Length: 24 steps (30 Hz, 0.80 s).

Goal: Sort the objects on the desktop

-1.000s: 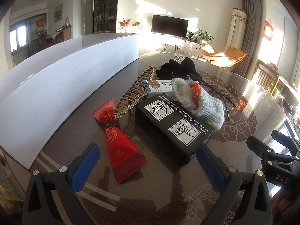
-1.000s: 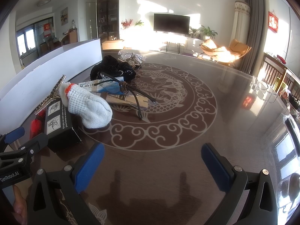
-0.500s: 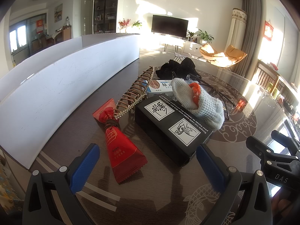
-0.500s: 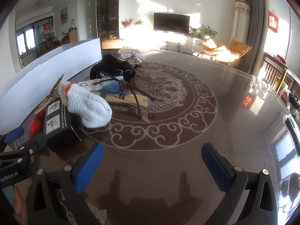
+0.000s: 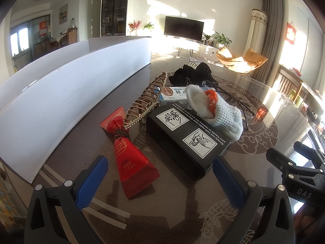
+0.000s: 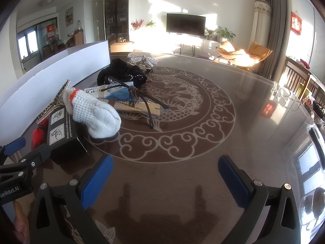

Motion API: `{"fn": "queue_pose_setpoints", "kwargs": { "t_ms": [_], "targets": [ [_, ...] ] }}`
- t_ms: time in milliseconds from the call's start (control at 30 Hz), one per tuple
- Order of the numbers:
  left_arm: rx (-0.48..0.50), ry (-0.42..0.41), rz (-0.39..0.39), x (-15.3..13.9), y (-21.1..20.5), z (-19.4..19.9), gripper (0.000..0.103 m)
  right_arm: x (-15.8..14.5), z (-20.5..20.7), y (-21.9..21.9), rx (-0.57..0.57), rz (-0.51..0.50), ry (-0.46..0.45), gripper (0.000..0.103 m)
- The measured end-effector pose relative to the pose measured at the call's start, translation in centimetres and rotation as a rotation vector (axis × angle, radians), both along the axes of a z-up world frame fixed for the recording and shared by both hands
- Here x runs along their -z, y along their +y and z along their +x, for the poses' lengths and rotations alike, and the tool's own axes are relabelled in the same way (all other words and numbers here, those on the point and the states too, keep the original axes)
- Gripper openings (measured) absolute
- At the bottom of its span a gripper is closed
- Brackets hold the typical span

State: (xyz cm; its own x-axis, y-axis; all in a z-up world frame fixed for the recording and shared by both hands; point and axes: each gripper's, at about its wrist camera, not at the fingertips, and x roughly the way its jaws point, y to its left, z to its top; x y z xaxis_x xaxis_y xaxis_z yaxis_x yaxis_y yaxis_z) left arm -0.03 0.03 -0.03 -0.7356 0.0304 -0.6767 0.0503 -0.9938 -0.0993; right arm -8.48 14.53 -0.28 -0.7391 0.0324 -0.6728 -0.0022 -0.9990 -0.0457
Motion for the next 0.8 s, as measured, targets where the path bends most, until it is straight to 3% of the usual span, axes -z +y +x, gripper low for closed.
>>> {"fn": "queue_pose_setpoints", "kwargs": {
  "t_ms": [800],
  "targets": [
    [0.001,0.000,0.000,0.00,0.00,0.00,0.103,0.00,0.04,0.10,0.000,-0.001,-0.006,0.103]
  ]
}}
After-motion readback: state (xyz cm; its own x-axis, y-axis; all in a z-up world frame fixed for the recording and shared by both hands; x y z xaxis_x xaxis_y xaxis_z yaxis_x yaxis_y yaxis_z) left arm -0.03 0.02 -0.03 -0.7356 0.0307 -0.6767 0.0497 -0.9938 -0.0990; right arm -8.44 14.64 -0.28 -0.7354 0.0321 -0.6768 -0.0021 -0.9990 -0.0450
